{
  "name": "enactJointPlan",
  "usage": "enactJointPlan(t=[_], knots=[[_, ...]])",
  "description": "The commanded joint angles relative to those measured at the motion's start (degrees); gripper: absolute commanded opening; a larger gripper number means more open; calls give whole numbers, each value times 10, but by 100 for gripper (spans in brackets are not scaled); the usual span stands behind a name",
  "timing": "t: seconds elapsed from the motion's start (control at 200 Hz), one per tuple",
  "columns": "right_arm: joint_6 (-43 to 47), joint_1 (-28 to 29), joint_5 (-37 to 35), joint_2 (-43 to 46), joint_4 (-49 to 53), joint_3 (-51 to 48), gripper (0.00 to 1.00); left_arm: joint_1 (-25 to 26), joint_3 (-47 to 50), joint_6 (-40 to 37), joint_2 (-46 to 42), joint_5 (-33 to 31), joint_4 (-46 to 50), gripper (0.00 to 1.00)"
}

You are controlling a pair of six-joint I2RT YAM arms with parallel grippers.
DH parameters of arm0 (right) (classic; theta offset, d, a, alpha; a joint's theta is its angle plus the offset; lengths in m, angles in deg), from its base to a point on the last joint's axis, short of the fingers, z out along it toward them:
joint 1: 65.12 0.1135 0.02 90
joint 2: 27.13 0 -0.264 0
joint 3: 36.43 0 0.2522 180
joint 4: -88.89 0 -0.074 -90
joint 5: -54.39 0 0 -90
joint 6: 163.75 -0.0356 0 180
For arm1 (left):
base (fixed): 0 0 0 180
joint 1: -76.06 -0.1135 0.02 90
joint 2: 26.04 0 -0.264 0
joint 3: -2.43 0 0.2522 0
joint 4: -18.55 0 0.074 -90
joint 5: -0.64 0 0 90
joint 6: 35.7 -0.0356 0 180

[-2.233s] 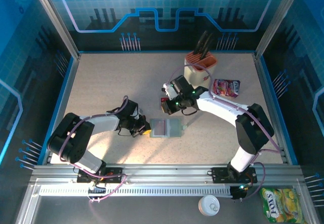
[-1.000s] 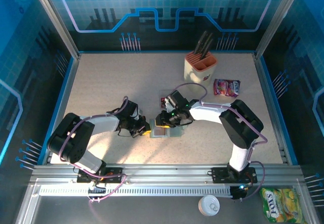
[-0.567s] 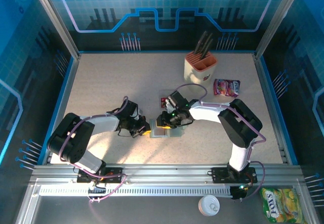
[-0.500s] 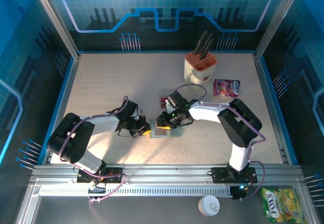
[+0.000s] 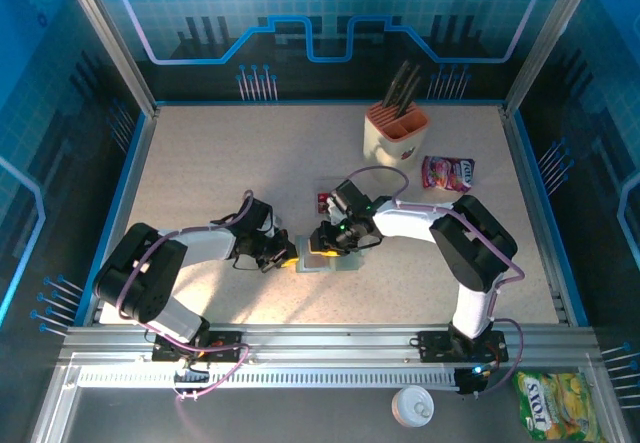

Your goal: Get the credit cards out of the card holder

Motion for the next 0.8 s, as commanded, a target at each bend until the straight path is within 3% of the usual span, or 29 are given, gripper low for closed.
enactJointPlan(t=[0.0,0.795], knots=[[16,-8,-24,3,46,12,38,-3,5,-18,11,-8,8,4],[11,-24,-3,25,7,-24,38,-3,-30,-20,-26,-14,55,5]])
